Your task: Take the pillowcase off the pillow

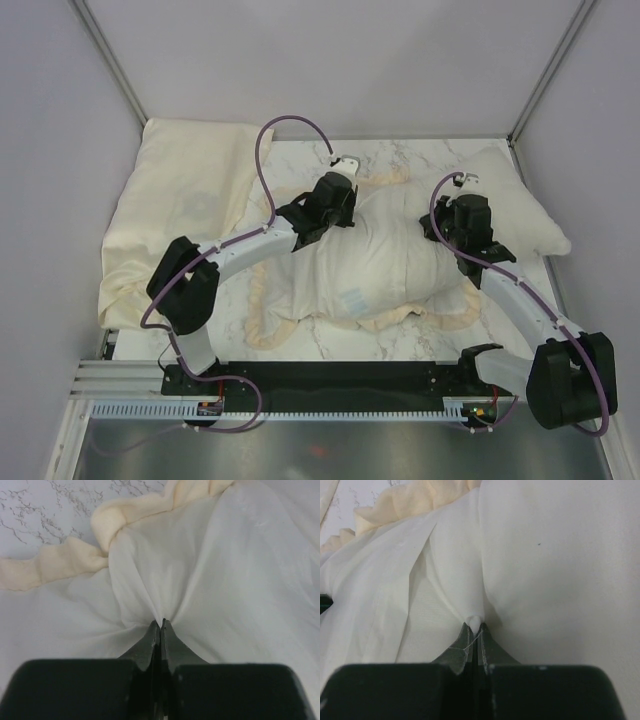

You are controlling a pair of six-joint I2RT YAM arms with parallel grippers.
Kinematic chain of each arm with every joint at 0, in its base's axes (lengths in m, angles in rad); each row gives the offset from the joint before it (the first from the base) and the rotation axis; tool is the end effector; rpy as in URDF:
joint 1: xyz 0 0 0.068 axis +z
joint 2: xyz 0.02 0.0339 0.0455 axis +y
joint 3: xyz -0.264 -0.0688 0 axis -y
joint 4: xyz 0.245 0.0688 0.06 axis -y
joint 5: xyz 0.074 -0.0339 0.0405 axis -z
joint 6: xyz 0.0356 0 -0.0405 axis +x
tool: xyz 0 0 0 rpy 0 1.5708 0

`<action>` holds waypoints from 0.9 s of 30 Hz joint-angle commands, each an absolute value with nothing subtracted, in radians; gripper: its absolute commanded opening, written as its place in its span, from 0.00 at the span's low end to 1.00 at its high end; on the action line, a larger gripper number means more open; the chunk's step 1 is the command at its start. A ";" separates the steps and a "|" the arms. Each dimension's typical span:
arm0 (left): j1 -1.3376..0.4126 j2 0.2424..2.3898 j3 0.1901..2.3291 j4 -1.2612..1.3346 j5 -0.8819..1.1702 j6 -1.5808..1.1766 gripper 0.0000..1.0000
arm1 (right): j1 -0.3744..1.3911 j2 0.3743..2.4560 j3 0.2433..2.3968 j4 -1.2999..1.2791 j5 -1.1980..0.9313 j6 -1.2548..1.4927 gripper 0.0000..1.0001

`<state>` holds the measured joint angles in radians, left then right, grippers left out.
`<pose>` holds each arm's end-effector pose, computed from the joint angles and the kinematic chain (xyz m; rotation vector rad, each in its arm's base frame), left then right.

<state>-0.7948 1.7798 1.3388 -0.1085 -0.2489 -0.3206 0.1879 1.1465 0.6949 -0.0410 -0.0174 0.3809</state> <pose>0.2966 -0.2897 0.2648 0.3540 2.0981 -0.4040 0.2499 0.0481 0.2493 0.1900 2.0752 0.3672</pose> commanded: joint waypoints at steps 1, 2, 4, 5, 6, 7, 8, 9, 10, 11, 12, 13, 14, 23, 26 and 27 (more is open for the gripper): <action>-0.769 1.763 1.315 -0.118 -0.218 -0.334 0.02 | 0.198 1.164 0.641 -0.264 0.029 0.390 0.00; -0.743 1.753 1.306 -0.118 -0.218 -0.339 0.02 | 0.198 1.160 0.643 -0.265 0.046 0.390 0.00; -0.712 1.732 1.278 -0.118 -0.219 -0.353 0.02 | 0.198 1.144 0.653 -0.273 0.092 0.391 0.00; -0.680 1.709 1.267 -0.117 -0.221 -0.356 0.02 | 0.198 1.137 0.660 -0.288 0.106 0.391 0.00; -0.663 1.698 1.247 -0.117 -0.221 -0.357 0.02 | 0.196 1.126 0.666 -0.294 0.120 0.393 0.00; -0.647 1.687 1.238 -0.115 -0.222 -0.359 0.02 | 0.196 1.105 0.681 -0.307 0.144 0.391 0.00; -0.614 1.668 1.232 -0.117 -0.222 -0.359 0.02 | 0.196 1.094 0.690 -0.316 0.155 0.388 0.00; -0.597 1.658 1.218 -0.117 -0.219 -0.357 0.02 | 0.195 1.076 0.713 -0.327 0.167 0.385 0.00; -0.583 1.648 1.213 -0.117 -0.218 -0.360 0.02 | 0.195 1.069 0.727 -0.350 0.178 0.380 0.00; -0.554 1.631 1.207 -0.118 -0.216 -0.360 0.02 | 0.193 1.060 0.739 -0.360 0.201 0.377 0.00; -0.540 1.620 1.197 -0.117 -0.213 -0.360 0.02 | 0.193 1.054 0.752 -0.373 0.212 0.371 0.00; -0.526 1.612 1.192 -0.118 -0.213 -0.365 0.02 | 0.190 1.042 0.776 -0.396 0.219 0.368 0.00; -0.500 1.603 1.186 -0.118 -0.209 -0.370 0.02 | 0.189 1.035 0.788 -0.403 0.238 0.364 0.00; -0.376 1.511 1.135 -0.140 -0.221 -0.385 0.02 | 0.170 0.953 0.916 -0.509 0.310 0.331 0.00; -0.361 1.480 1.115 -0.140 -0.229 -0.388 0.02 | 0.164 0.942 0.949 -0.528 0.328 0.321 0.00; -0.360 1.473 1.111 -0.140 -0.238 -0.385 0.02 | 0.161 0.942 0.960 -0.532 0.330 0.318 0.00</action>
